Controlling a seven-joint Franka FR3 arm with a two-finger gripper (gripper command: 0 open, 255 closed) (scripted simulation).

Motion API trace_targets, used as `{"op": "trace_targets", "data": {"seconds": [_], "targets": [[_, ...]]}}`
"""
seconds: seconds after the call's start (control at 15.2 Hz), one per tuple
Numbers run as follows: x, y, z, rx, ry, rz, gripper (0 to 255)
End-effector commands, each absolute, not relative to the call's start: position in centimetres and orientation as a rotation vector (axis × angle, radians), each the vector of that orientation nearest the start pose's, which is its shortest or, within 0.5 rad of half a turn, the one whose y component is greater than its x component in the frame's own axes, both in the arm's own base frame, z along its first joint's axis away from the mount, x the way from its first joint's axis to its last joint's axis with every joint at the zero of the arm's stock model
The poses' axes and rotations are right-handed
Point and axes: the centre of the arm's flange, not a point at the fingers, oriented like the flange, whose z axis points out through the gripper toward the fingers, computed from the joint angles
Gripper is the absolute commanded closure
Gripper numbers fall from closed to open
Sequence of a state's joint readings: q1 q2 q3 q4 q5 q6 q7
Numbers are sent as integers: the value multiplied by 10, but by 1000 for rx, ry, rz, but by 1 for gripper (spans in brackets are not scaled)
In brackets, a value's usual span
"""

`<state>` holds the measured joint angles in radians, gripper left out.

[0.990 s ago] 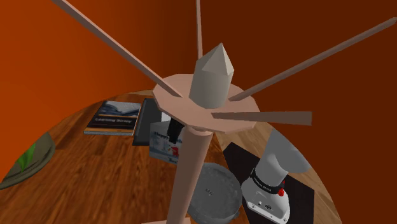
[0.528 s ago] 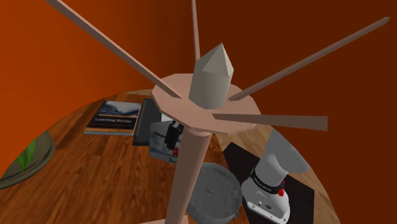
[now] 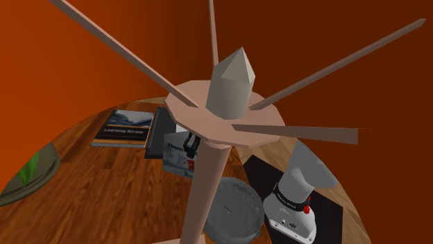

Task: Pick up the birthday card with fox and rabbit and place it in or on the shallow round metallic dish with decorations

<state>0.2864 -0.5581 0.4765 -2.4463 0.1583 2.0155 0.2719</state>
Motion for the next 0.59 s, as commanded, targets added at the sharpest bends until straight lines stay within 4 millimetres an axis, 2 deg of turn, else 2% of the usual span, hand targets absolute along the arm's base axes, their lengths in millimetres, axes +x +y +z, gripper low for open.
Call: {"op": "trace_targets", "data": {"seconds": [0.0,0.4,0.53], "targets": [[277,296,480,-3133,-600,-187,255],[277,296,479,-3133,-600,-186,255],[277,296,490,-3133,-600,-186,255]]}}
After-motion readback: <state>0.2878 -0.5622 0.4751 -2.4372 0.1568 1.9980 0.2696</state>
